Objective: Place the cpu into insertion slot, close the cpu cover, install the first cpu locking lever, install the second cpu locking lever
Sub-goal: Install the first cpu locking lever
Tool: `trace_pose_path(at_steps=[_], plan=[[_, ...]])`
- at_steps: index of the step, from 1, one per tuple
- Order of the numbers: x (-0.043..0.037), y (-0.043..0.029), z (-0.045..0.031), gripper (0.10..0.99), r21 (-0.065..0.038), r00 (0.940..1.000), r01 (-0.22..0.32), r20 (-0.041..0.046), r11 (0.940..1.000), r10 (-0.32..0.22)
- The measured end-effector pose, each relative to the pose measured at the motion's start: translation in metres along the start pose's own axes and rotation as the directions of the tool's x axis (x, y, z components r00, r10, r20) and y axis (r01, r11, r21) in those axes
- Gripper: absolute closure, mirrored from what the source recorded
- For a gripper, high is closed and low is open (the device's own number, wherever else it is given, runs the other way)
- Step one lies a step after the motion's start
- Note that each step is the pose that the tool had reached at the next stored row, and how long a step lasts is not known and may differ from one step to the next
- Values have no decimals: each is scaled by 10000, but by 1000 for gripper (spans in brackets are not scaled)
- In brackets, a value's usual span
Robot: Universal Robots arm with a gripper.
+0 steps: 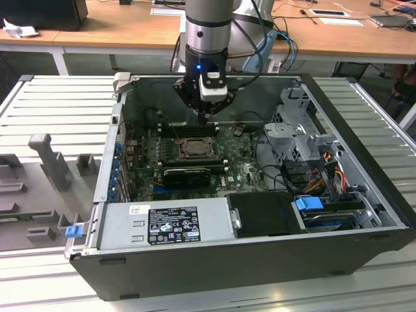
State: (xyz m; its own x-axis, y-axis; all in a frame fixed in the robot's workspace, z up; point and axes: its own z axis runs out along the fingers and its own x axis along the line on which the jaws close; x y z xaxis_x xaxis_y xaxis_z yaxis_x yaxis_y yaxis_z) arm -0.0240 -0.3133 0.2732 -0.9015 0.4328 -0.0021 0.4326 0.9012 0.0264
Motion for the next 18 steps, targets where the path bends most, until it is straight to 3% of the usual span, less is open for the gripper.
trace_pose_path(at_steps=[4, 8, 10, 14, 18], plan=[[0, 0, 5, 980, -3, 9964, 849, -23, 9964, -849], [0, 0, 9, 980, -6, 9869, 1613, -43, 9869, -1613], [0, 0, 11, 980, -11, 9763, 2164, -57, 9763, -2164], [0, 0, 14, 980, -16, 9633, 2682, -70, 9634, -2682], [0, -1, 33, 980, -69, 9467, 3219, -92, 9467, -3220]])
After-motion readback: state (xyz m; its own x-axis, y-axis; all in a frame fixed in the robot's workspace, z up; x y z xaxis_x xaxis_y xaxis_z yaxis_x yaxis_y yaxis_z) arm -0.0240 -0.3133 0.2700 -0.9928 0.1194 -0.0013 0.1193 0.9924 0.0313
